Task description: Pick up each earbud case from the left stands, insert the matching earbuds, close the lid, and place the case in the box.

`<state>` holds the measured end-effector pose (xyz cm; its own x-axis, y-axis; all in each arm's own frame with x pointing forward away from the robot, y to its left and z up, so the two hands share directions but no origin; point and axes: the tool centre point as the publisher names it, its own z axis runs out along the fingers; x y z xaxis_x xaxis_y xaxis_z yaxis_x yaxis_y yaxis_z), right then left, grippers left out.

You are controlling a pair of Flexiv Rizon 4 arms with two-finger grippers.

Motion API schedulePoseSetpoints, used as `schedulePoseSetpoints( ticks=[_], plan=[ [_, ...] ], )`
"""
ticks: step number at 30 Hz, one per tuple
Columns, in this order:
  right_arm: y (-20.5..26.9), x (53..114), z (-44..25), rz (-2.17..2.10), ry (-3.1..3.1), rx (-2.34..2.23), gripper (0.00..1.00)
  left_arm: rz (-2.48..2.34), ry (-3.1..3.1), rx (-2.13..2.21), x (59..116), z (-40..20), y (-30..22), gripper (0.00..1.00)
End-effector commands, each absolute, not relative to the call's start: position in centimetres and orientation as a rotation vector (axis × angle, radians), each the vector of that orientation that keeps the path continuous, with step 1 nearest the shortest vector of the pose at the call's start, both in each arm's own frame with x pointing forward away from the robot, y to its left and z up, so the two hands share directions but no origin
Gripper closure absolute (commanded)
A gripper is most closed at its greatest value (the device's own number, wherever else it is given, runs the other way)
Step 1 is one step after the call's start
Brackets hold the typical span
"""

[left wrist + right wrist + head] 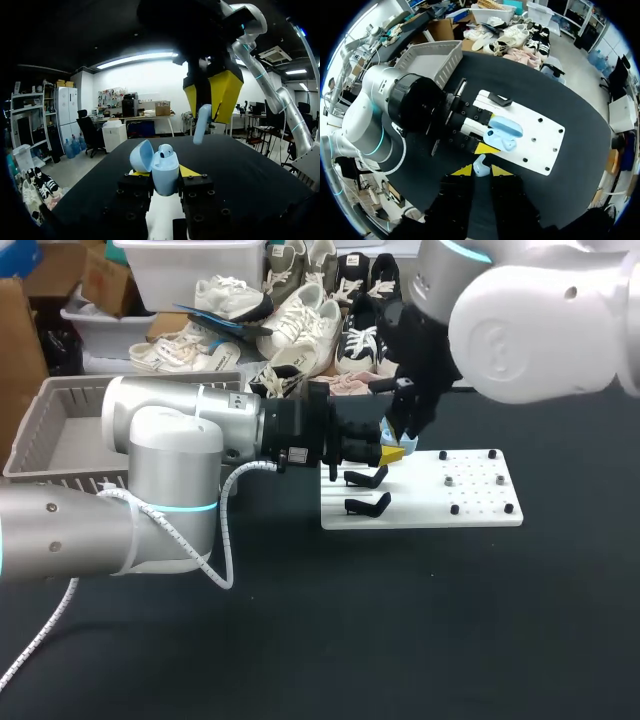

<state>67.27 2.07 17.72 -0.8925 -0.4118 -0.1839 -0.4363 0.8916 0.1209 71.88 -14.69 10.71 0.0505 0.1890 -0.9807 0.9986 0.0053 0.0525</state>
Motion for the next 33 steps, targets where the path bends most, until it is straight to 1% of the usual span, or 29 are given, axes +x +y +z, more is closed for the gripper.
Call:
schedulePoseSetpoints(
  ticks=[1,13,17,33],
  plan=[
    [2.1,68.1,18.5,0.245,2.920,-0.696,1.00,-1.064,1.313,1.361,71.8,10.7,-14.7,1.00],
    [2.3,69.1,18.4,0.228,2.902,-0.769,1.00,-1.064,1.313,1.361,71.8,10.7,-14.7,1.00],
    [2.6,69.0,18.0,0.168,2.909,-0.733,1.00,-1.064,1.313,1.361,71.8,10.7,-14.7,1.00],
    [2.8,69.6,17.0,0.174,2.937,-0.665,1.00,-1.064,1.313,1.361,71.8,10.7,-14.7,1.00]
  ],
)
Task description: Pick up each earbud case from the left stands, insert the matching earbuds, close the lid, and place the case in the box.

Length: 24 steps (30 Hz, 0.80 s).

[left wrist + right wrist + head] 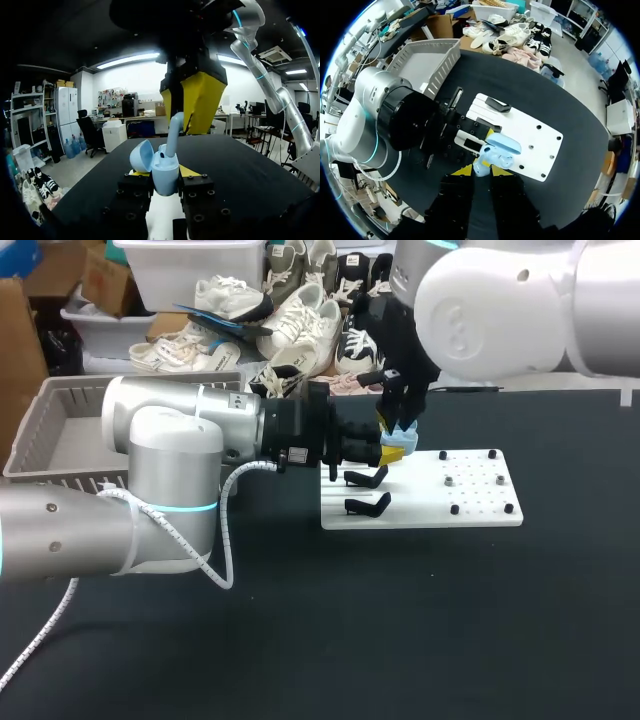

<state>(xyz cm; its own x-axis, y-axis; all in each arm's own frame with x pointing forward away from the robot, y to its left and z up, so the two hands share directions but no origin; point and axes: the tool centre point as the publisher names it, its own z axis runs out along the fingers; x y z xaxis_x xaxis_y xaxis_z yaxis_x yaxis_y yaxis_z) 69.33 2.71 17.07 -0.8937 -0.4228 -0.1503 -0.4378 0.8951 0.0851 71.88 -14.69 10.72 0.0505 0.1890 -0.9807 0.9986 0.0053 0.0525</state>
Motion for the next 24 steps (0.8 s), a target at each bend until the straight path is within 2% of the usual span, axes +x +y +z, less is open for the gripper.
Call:
schedulePoseSetpoints(
  ticks=[1,24],
  plan=[
    [2.84,69.59,16.94,0.174,2.938,-0.663,1.00,-1.064,1.313,1.361,71.79,10.68,-14.71,1.00],
    [2.96,70.13,16.18,0.184,2.971,-0.644,1.00,-1.064,1.313,1.361,71.79,10.68,-14.71,1.00]
  ],
)
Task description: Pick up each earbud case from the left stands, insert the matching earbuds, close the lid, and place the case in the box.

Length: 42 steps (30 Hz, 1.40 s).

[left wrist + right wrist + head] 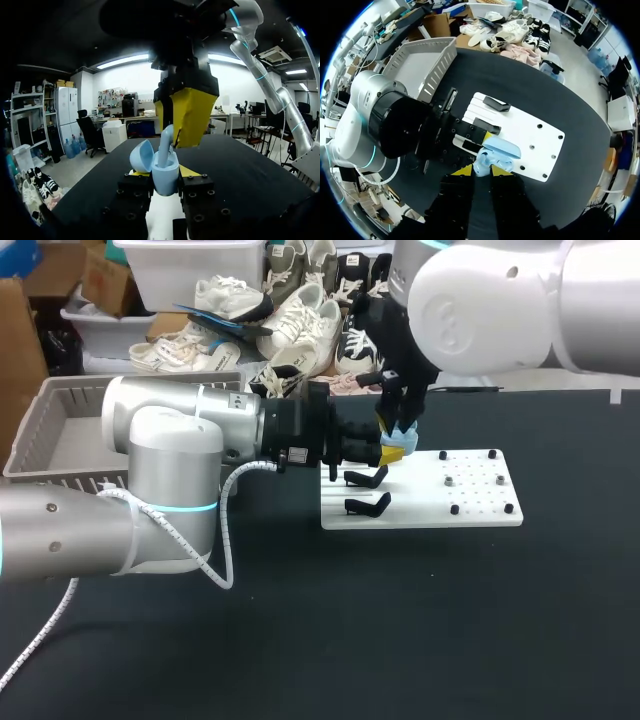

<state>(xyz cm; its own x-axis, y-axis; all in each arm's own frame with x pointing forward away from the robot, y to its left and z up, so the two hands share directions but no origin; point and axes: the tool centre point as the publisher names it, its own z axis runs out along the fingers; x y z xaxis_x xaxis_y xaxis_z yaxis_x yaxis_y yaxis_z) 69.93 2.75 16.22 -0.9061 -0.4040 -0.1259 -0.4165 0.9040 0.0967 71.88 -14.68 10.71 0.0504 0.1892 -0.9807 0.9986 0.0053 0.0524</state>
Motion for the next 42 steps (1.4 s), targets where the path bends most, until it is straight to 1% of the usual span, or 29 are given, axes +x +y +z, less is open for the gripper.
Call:
schedulePoseSetpoints(
  ticks=[1,20,42],
  plan=[
    [2.98,70.12,16.15,0.184,2.971,-0.645,1.00,-1.064,1.313,1.361,71.79,10.68,-14.71,1.00],
    [3.06,70.53,16.28,0.169,2.977,-0.618,1.00,-1.064,1.313,1.361,71.79,10.68,-14.71,1.00],
    [2.10,70.55,16.37,0.162,2.991,-0.563,1.00,-1.064,1.313,1.361,71.79,10.68,-14.71,1.00]
  ],
)
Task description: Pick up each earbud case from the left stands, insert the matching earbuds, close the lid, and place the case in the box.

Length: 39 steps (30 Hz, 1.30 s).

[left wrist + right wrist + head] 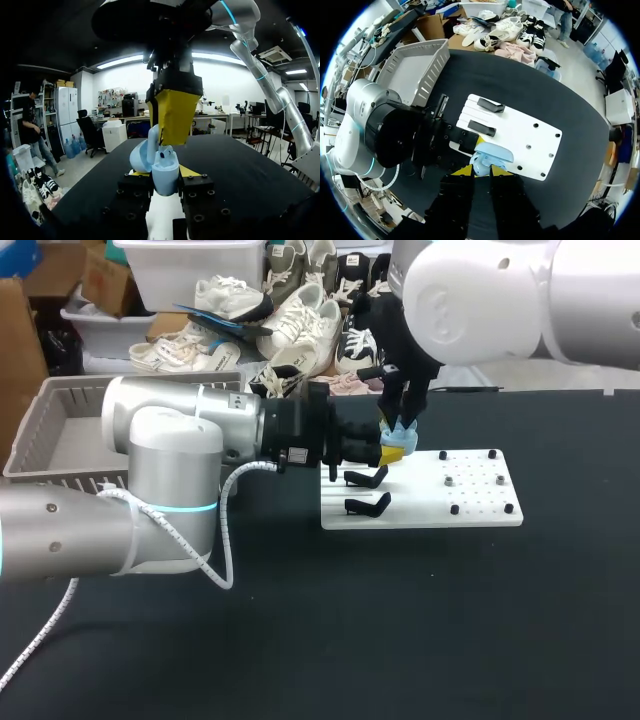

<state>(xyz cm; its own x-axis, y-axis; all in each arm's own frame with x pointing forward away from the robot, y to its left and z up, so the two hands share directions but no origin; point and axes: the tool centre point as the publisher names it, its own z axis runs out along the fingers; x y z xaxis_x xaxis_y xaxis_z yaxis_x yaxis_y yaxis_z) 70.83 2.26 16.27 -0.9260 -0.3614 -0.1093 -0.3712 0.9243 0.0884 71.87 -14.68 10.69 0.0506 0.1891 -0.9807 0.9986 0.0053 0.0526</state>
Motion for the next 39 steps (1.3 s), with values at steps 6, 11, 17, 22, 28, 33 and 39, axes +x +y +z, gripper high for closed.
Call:
schedulePoseSetpoints(
  ticks=[6,11,17,22,28,33,39],
  plan=[
    [2.01,70.42,16.44,0.158,2.992,-0.554,1.00,-1.064,1.313,1.361,71.79,10.68,-14.71,1.00],
    [2.03,70.32,16.29,0.153,2.997,-0.548,1.00,-1.064,1.313,1.361,71.79,10.68,-14.71,1.00],
    [2.13,70.19,16.08,0.154,3.003,-0.543,1.00,-1.064,1.313,1.361,71.79,10.68,-14.71,1.00],
    [2.18,70.12,15.98,0.158,3.007,-0.538,1.00,-1.064,1.313,1.361,71.79,10.68,-14.71,1.00],
    [2.27,69.91,15.95,0.155,3.007,-0.532,1.00,-1.064,1.313,1.361,71.79,10.68,-14.71,1.00],
    [2.30,69.78,15.87,0.154,3.010,-0.527,1.00,-1.064,1.313,1.361,71.79,10.68,-14.71,1.00],
    [2.32,69.70,15.91,0.152,3.011,-0.524,1.00,-1.064,1.313,1.361,71.79,10.68,-14.71,1.00]
  ],
)
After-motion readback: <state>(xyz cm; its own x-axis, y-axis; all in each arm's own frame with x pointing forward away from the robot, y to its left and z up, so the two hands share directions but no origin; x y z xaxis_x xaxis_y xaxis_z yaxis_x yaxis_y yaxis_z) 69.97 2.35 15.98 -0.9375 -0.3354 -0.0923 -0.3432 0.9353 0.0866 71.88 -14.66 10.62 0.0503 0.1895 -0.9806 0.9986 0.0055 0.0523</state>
